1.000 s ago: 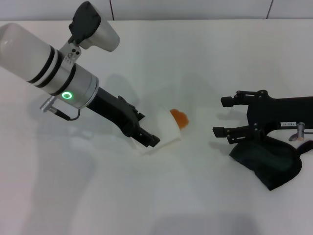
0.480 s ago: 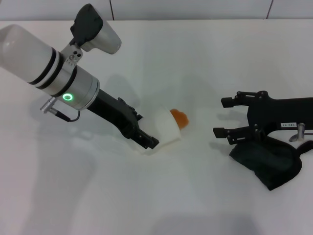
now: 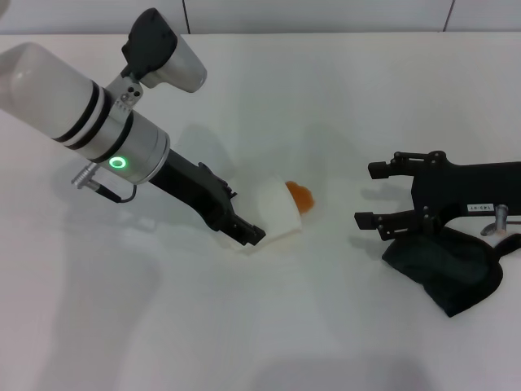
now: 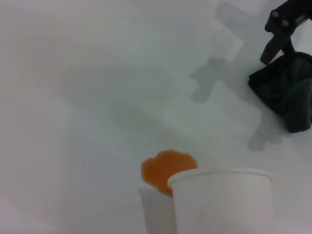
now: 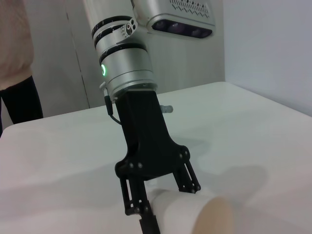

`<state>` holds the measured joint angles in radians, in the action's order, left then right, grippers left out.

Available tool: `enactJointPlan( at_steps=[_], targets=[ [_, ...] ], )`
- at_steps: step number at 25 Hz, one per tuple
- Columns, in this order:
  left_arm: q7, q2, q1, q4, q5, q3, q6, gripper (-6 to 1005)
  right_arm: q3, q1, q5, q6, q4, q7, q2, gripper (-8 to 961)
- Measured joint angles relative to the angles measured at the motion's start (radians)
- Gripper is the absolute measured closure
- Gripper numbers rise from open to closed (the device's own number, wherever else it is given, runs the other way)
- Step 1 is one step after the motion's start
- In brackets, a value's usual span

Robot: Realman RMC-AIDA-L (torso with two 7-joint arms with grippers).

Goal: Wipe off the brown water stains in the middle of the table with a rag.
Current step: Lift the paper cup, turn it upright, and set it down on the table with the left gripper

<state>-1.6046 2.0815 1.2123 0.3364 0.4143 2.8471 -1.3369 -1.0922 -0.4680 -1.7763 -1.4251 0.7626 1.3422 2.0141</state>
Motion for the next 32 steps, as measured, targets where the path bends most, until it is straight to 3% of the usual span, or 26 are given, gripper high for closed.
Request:
enactJointPlan(
  at_steps=[14, 23, 32],
  targets=[
    [-0.009, -0.002, 0.010, 0.010, -0.025, 0.000, 0.019, 326, 0.002, 0.001, 0.000, 0.000, 0.002, 0.000, 0.000, 84],
    [0.014, -0.006, 0.009, 0.122, -0.335, 0.000, -0.012, 384, 0.005, 0.006, 0.001, -0.003, 0.007, 0.000, 0.000, 84],
    [0.170, -0.001, -0.143, 0.133, -0.602, 0.000, -0.017, 390, 0.008, 0.009, 0.015, -0.003, 0.005, 0.000, -0.001, 83]
  ],
)
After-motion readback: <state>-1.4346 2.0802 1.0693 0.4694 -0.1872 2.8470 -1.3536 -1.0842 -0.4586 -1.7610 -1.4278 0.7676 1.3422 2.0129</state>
